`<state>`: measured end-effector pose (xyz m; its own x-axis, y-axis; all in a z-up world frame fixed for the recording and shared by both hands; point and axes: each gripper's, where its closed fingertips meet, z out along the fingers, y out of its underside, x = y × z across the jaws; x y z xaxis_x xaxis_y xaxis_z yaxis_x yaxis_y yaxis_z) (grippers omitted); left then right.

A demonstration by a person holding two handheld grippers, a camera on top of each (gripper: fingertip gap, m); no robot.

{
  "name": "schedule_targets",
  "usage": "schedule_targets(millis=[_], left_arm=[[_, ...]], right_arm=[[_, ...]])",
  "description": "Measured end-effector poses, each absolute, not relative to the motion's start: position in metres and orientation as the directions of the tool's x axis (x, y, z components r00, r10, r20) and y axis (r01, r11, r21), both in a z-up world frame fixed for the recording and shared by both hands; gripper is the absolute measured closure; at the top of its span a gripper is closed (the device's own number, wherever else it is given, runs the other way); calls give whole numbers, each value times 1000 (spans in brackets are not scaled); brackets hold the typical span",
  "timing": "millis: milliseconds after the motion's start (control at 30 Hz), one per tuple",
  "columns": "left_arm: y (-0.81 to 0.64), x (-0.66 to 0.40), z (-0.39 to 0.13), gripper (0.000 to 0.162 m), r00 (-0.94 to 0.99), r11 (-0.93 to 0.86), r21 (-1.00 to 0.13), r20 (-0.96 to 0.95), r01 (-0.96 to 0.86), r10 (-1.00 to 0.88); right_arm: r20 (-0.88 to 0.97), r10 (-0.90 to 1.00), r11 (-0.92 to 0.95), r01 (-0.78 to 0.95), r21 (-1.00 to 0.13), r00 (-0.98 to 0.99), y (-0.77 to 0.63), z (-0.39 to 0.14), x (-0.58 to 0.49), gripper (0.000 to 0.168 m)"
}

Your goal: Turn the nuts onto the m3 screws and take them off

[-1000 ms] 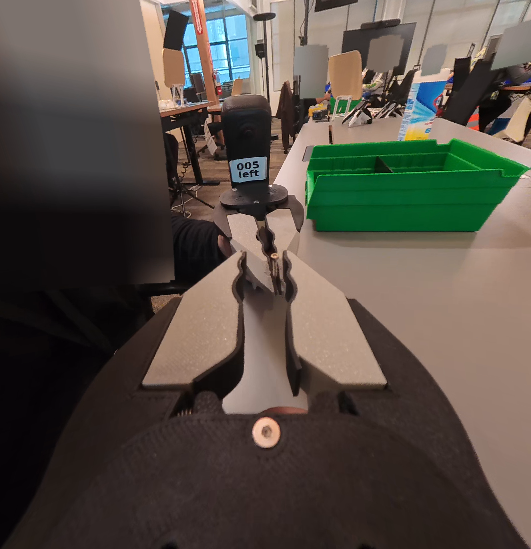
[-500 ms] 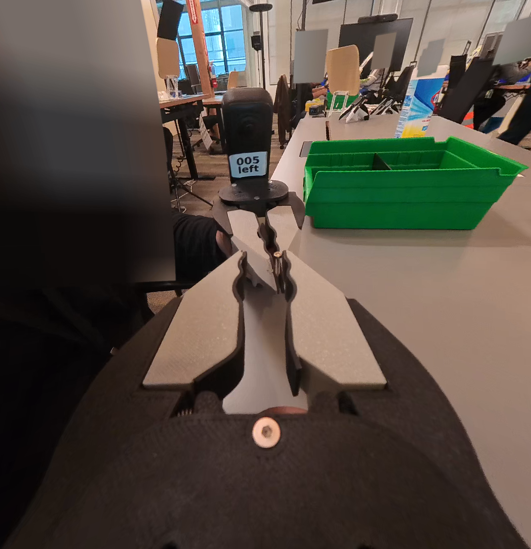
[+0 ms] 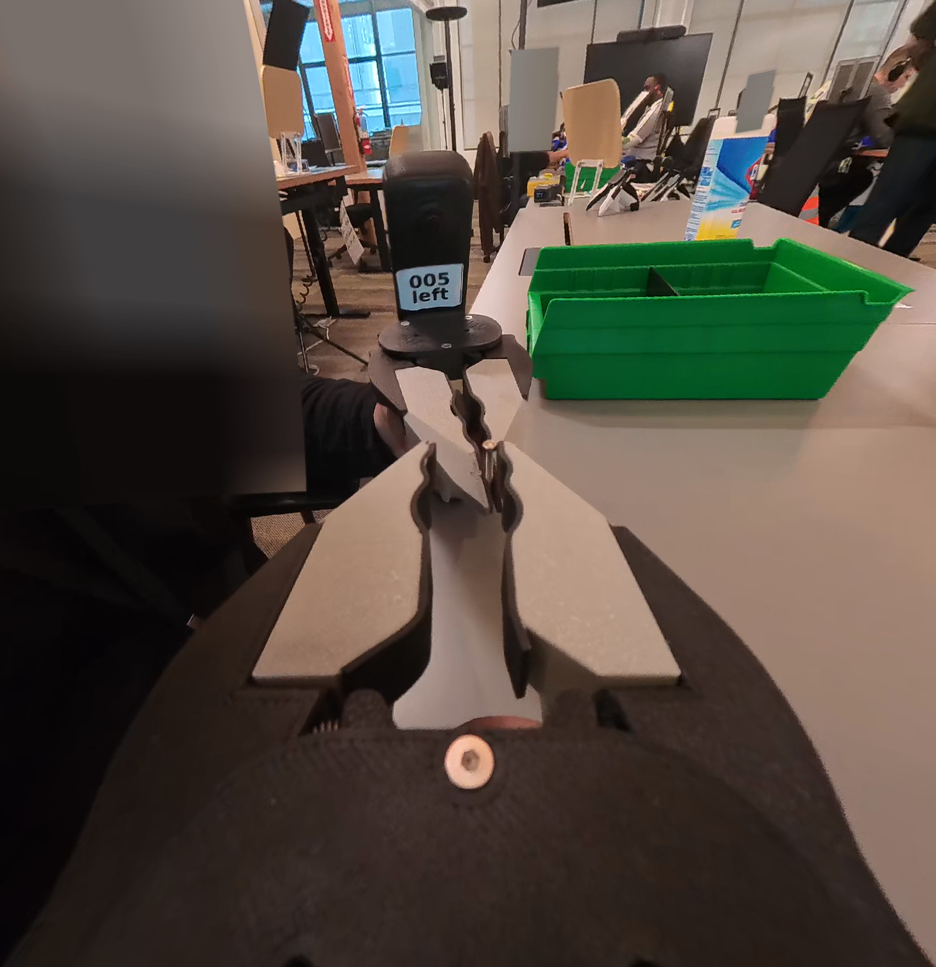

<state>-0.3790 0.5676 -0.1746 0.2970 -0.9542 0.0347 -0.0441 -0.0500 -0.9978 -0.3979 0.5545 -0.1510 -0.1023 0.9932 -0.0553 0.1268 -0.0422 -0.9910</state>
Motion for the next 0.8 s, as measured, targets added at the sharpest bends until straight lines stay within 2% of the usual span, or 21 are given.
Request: schedule_targets(millis=[67, 167, 333, 467, 600, 800], left_arm=[[567, -379, -175, 162, 291, -52, -998, 37, -45, -956], [567, -378, -176, 162, 290, -48, -997, 31, -53, -956], [569, -379, -175, 162, 303, -52, -998, 35, -46, -952], [569, -379, -175, 162, 298, -57, -997, 42, -43, -954], [568, -378, -175, 162, 294, -53, -997, 37, -47, -955], [571, -379, -175, 162, 312, -58, -997, 42, -42, -949]], right_arm=[[-67, 993, -56, 110, -992, -97, 557, -149, -396, 151], [-80, 992, -69, 113, -991, -98, 559, -149, -405, 144], [-63, 991, -46, 137, -990, -119, 551, -152, -411, 142], [-71, 993, -59, 117, -991, -97, 556, -150, -397, 151], [-121, 990, -113, 107, -988, -77, 563, -150, -403, 137], [-66, 993, -51, 150, -987, -95, 552, -156, -411, 140]])
